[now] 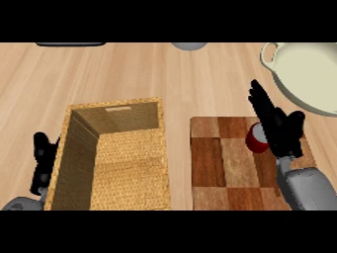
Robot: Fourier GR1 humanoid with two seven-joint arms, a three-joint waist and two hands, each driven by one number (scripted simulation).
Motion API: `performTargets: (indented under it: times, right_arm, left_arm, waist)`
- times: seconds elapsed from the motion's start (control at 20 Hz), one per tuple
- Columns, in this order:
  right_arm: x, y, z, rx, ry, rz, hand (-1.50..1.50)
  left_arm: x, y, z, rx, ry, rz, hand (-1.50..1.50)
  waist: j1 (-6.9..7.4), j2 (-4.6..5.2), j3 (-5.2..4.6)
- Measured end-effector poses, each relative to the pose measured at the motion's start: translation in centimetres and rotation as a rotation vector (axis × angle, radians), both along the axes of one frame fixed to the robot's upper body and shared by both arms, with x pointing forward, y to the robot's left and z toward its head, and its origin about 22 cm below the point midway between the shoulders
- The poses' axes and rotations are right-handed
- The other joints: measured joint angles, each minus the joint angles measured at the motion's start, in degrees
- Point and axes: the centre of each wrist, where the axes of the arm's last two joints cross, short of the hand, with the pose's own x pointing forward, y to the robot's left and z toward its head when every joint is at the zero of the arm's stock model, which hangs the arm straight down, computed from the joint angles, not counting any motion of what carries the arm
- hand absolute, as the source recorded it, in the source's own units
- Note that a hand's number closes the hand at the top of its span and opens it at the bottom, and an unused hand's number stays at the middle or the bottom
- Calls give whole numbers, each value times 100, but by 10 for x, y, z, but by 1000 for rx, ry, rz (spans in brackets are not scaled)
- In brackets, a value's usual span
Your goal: Pick the can from the cutting board and place it in the pot
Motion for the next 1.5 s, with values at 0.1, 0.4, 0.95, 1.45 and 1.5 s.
performTargets:
  times: [0.1, 0.4, 0.95, 1.45, 1.5]
  right_arm:
    - [-5, -4, 11, -61, -104, -38, 150]
    - [-11, -71, 64, -438, -516, -339, -150]
    - [-103, -40, 22, -719, -905, -740, -150]
    - [-183, -6, -33, -969, -440, -732, -150]
    - [-188, -5, -34, -991, -383, -727, -150]
  left_arm:
    - [4, -5, 3, -1, -52, 2, 0]
    - [15, -4, 29, 14, -275, 40, 0]
    - [4, -26, 39, -38, -479, 6, 0]
    - [-2, -43, 39, -55, -541, -47, 0]
    - [-2, -44, 39, -55, -545, -49, 0]
  waist:
    - [-47, 0, 3]
    - [-634, -295, -49]
    - [-416, -85, -11]
    - [-120, 94, -28]
    - [-102, 103, -28]
